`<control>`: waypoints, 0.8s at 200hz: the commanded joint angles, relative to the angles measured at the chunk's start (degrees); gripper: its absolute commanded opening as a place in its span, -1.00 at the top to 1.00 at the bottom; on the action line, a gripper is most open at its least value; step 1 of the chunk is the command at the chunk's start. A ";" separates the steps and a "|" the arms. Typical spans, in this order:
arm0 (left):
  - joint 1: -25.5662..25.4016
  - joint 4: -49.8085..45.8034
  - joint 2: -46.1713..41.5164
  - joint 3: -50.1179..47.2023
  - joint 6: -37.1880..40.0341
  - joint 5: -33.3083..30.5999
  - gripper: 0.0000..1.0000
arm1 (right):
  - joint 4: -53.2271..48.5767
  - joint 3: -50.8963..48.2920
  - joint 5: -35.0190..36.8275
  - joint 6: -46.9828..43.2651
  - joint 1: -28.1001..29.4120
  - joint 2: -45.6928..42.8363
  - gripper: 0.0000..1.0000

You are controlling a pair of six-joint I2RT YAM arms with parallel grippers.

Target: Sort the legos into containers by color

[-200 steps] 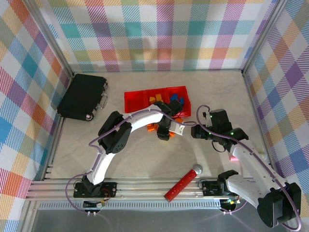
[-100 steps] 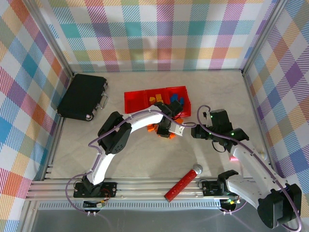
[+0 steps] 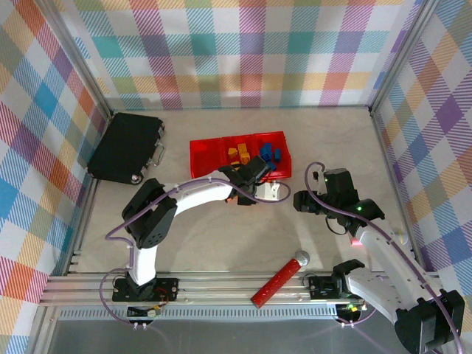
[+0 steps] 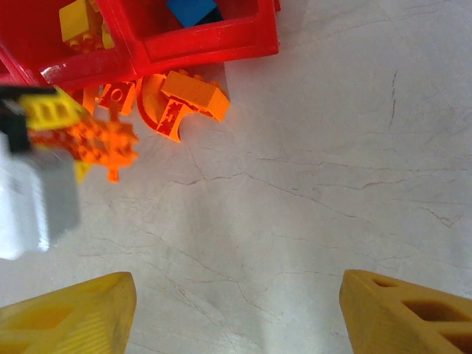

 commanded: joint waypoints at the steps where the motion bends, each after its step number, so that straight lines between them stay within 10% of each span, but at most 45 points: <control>1: -0.28 5.77 -3.68 0.02 -6.45 -6.94 0.97 | -0.75 1.35 0.45 1.27 -0.30 -0.93 -0.47; 50: 5.18 15.46 -10.24 -1.04 -21.49 -20.04 0.94 | -1.41 1.84 0.70 1.20 -0.30 -1.89 -0.47; 160: 20.84 -9.09 -9.17 9.51 -59.62 -17.29 0.39 | -0.76 3.03 -1.56 1.22 -0.35 -0.69 -0.47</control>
